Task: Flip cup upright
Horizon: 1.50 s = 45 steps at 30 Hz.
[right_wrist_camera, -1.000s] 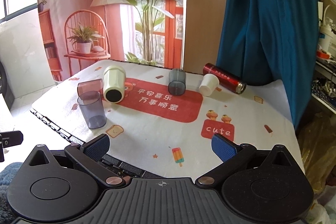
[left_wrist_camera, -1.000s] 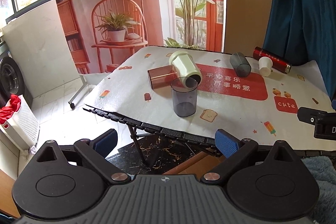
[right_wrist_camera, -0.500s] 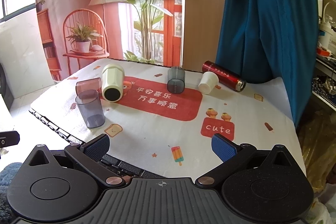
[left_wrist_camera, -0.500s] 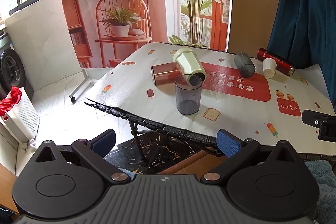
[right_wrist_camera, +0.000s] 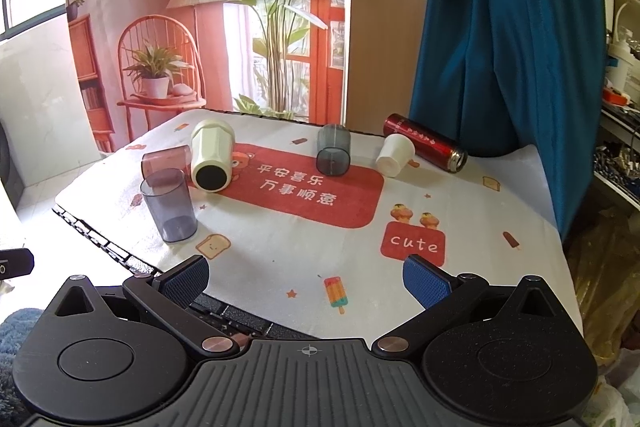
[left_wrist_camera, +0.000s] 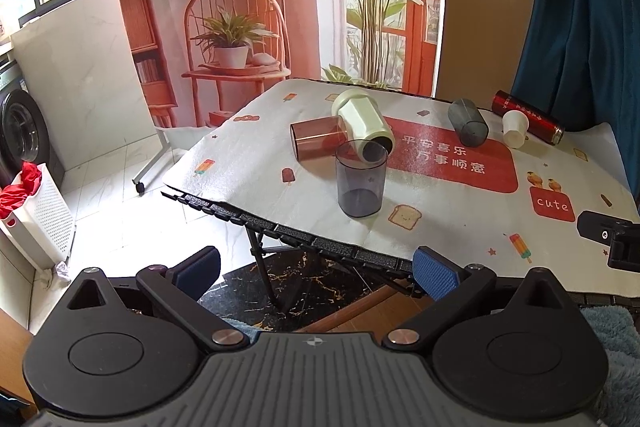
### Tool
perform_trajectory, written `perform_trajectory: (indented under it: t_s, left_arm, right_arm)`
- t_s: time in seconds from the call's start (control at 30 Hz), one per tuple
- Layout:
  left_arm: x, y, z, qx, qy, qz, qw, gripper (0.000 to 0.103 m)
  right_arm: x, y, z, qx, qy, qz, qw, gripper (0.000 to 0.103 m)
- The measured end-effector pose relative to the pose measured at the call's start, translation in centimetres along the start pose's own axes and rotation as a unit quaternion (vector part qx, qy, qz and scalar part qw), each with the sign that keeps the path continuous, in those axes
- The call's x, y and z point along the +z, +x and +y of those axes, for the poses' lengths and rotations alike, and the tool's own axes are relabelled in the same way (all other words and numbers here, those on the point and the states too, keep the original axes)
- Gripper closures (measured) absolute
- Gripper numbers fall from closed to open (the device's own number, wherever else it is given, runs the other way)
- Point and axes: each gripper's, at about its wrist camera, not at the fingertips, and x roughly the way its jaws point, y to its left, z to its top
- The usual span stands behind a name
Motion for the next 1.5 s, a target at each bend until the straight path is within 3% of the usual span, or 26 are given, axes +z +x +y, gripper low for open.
perform_trajectory:
  t_s: [1.5]
  left_arm:
    - [-0.27, -0.19, 0.50, 0.010, -0.008, -0.001, 0.9999, 0.000]
  right_arm:
    - [-0.38, 0.02, -0.30, -0.007, 0.004, -0.004, 1.000, 0.000]
